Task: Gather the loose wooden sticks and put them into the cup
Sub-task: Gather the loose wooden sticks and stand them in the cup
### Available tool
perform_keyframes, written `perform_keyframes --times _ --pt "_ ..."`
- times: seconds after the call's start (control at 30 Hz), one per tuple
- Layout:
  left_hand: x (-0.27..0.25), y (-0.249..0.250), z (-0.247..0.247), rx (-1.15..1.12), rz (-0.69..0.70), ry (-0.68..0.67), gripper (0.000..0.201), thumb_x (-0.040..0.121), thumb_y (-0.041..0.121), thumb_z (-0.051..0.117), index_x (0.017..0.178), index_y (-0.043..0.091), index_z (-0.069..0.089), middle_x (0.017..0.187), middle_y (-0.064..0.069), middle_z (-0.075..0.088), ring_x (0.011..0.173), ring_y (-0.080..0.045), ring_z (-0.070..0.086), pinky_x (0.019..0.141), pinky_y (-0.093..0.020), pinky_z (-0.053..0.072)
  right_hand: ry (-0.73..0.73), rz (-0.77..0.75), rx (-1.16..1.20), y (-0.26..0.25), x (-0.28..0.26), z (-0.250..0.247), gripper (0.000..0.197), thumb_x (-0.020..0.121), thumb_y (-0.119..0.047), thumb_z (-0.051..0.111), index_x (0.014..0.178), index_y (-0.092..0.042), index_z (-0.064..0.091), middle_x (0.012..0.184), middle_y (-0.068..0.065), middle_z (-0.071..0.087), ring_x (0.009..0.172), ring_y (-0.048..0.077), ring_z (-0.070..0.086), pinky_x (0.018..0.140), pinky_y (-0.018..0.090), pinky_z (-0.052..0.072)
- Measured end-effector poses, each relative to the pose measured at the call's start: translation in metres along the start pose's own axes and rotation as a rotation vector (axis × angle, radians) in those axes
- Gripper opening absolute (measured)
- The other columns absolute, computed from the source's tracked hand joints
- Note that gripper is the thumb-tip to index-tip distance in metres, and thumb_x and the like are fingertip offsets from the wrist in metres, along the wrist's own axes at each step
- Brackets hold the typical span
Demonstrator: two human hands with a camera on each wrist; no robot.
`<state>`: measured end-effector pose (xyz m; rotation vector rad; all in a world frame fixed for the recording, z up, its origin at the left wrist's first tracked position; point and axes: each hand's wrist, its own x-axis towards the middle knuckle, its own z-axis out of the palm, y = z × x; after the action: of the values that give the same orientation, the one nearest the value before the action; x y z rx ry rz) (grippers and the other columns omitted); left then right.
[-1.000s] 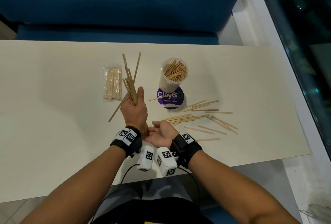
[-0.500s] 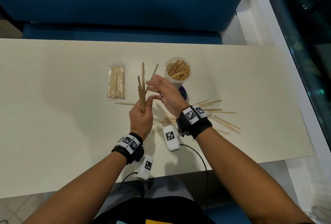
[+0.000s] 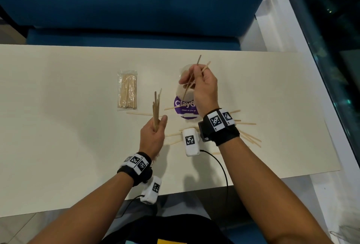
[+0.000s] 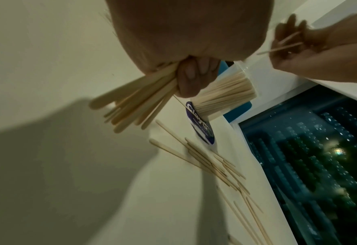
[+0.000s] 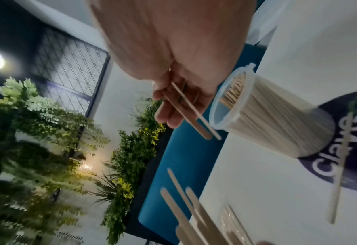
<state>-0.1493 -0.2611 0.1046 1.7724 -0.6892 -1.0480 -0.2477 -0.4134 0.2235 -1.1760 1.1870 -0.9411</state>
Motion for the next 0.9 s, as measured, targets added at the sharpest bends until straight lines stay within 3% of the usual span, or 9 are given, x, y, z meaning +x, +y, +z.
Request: perform_keyframes --times 0.13,0.23,0.3,0.4,0.5,0.6,0.67,0.77,0.9 --pt "0.007 0.013 -0.001 -0.233 -0.093 -0.023 0.035 0.107 0.046 0.049 0.084 0.021 0.041 0.064 0.003 0.041 0.05 -0.016 0.033 0.046 -0.028 0.033 -0.12 0.187 -0.146 0.023 -0.019 0.006 0.035 0.111 -0.026 0.031 0.102 -0.004 0.056 0.087 0.01 0.076 0.079 0.028 0.068 0.072 0.037 0.052" --pt "0.017 0.024 0.004 -0.183 -0.084 -0.06 0.032 0.109 0.048 0.04 0.101 0.019 0.052 0.076 -0.002 0.052 0.054 -0.014 0.044 0.046 -0.028 0.038 -0.199 0.296 -0.293 0.049 -0.038 0.016 0.032 0.109 -0.021 0.032 0.088 -0.015 0.055 0.098 0.009 0.077 0.088 0.021 0.071 0.086 0.034 0.055" --pt "0.019 0.029 0.006 -0.087 -0.072 -0.096 0.033 0.11 0.048 0.037 0.109 0.022 0.058 0.086 -0.006 0.063 0.059 -0.013 0.055 0.048 -0.027 0.044 -0.202 0.345 -0.323 0.055 -0.044 0.019 0.033 0.109 -0.018 0.034 0.097 -0.007 0.063 0.104 0.007 0.071 0.087 0.013 0.067 0.078 0.019 0.055" --pt "0.021 0.02 0.005 0.107 -0.044 -0.126 0.042 0.11 0.05 0.033 0.12 0.019 0.06 0.094 -0.003 0.068 0.076 -0.004 0.065 0.071 -0.026 0.053 -0.252 0.342 -0.486 0.065 -0.046 0.025 0.034 0.108 -0.024 0.037 0.116 -0.006 0.064 0.114 0.008 0.067 0.101 0.022 0.066 0.084 0.032 0.056" --pt "0.02 0.016 0.006 0.023 -0.056 -0.149 0.048 0.108 0.053 0.035 0.125 0.02 0.065 0.117 -0.004 0.067 0.106 -0.016 0.068 0.091 -0.036 0.057 -0.333 0.319 -0.632 0.067 -0.048 0.027 0.026 0.106 -0.022 0.04 0.119 -0.005 0.055 0.116 0.015 0.065 0.106 0.031 0.064 0.087 0.043 0.054" --pt "0.017 0.02 0.011 -0.128 -0.139 -0.098 0.049 0.11 0.048 0.037 0.12 0.006 0.058 0.094 -0.012 0.069 0.075 -0.017 0.073 0.057 -0.03 0.058 -0.398 0.3 -0.672 0.066 -0.049 0.023 0.022 0.107 -0.024 0.04 0.12 -0.007 0.045 0.11 0.018 0.064 0.099 0.033 0.065 0.083 0.044 0.053" --pt "0.011 0.028 0.015 -0.182 -0.191 -0.093 0.049 0.111 0.047 0.034 0.115 0.0 0.049 0.064 -0.011 0.052 0.045 -0.02 0.053 0.04 -0.03 0.045 -0.417 0.306 -0.649 0.067 -0.048 0.021 0.024 0.108 -0.031 0.04 0.12 -0.011 0.046 0.103 0.015 0.068 0.094 0.03 0.066 0.081 0.041 0.052" --pt "0.01 0.033 0.015 -0.282 -0.227 -0.083 0.046 0.11 0.051 0.034 0.112 0.006 0.048 0.059 -0.001 0.037 0.043 -0.013 0.032 0.04 -0.025 0.033 -0.431 0.349 -0.563 0.07 -0.042 0.021 0.027 0.105 -0.04 0.044 0.119 -0.018 0.051 0.094 0.003 0.07 0.091 0.022 0.068 0.087 0.042 0.054" --pt "0.007 0.04 0.011 -0.308 -0.168 -0.075 0.051 0.104 0.06 0.044 0.102 0.012 0.063 0.054 0.008 0.04 0.043 -0.009 0.031 0.042 -0.023 0.03 -0.35 0.431 -0.331 0.063 -0.041 0.015 0.029 0.107 -0.037 0.044 0.117 -0.012 0.053 0.104 0.006 0.07 0.091 0.023 0.067 0.083 0.042 0.054"
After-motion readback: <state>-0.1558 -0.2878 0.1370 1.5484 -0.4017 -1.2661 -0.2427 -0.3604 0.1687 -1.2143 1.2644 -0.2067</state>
